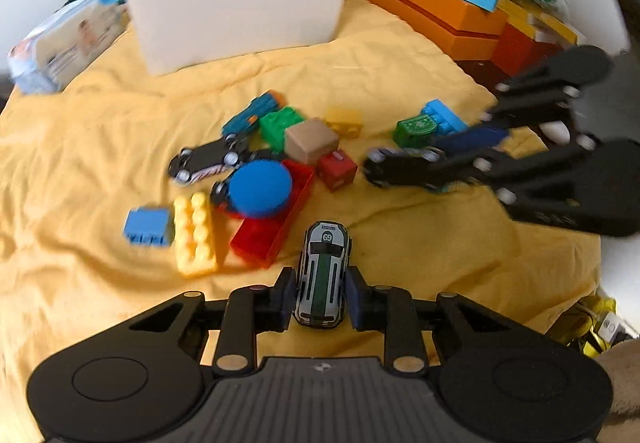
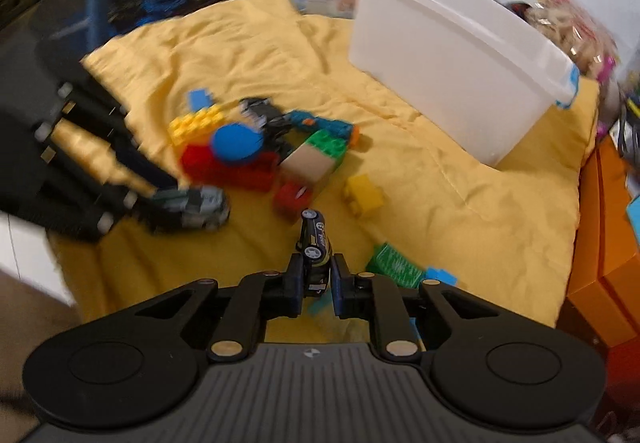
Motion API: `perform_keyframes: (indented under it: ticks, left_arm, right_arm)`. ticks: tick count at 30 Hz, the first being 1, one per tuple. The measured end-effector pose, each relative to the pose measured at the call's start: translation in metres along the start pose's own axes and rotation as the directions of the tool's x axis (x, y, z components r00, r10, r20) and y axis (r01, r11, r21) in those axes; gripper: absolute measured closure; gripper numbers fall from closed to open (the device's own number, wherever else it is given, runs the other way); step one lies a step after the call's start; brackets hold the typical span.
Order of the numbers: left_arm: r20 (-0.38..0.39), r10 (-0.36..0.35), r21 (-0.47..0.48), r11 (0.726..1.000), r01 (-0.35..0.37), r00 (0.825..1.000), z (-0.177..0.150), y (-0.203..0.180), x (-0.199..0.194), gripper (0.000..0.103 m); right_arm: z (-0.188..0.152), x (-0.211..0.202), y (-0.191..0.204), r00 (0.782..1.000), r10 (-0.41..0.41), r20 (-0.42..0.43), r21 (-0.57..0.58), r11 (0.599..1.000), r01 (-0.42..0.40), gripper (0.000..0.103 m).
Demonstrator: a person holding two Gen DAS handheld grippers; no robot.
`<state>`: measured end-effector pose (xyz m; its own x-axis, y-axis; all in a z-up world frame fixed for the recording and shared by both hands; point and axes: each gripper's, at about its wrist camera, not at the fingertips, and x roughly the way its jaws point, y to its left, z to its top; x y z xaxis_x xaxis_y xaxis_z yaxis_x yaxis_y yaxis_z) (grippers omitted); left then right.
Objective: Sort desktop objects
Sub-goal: 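Grasp a grey-green car with the left tool while the right tool grasps a black-yellow car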
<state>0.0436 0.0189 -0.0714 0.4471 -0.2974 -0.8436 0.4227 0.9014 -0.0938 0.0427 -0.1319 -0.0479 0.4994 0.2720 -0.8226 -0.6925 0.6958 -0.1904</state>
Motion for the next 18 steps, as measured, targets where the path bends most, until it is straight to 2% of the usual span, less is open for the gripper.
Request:
perform_keyframes:
  ticks: [4,6,8,10,13,15,17,18]
  left_arm:
    - [0.005,0.016,-0.014,1.0,-0.016,1.0,-0.005,-0.003,0.0,0.073]
    - [0.005,0.021,-0.022,1.0,-0.021,1.0,-0.007,-0.003,0.0,0.071]
    - [0.007,0.03,-0.027,0.999,-0.03,1.0,-0.006,-0.005,0.002,0.07]
    - [0.008,0.034,-0.021,0.999,-0.034,0.999,-0.007,-0.006,0.001,0.068]
    - [0.012,0.039,-0.017,0.999,-0.038,0.999,-0.009,-0.006,0.0,0.066]
    - [0.017,0.043,-0.017,0.999,-0.043,0.999,-0.01,-0.006,0.0,0.066]
    - [0.02,0.043,-0.021,0.999,-0.043,0.999,-0.01,-0.007,0.0,0.066]
    - [0.02,0.043,-0.019,0.999,-0.042,0.999,-0.01,-0.007,0.001,0.066]
  right_arm:
    - [-0.005,-0.001,0.018,0.999,0.022,-0.043,-0.099,0.995,-0.026,0.086]
    - [-0.004,-0.001,0.022,0.998,0.065,-0.025,-0.074,0.995,-0.067,0.082]
    - [-0.004,-0.002,0.024,0.995,0.104,-0.009,-0.038,0.994,-0.105,0.074]
    - [-0.004,-0.003,0.025,0.995,0.103,0.002,-0.014,0.995,-0.103,0.071]
    - [-0.004,-0.004,0.014,0.997,0.074,0.032,0.12,0.99,-0.077,0.071]
    - [-0.004,0.001,0.001,0.994,0.097,0.046,0.258,0.96,-0.105,0.071]
    - [-0.005,0.01,-0.004,0.993,0.114,0.033,0.335,0.935,-0.119,0.071]
    - [-0.005,0.016,-0.005,0.993,0.114,0.027,0.362,0.925,-0.116,0.067]
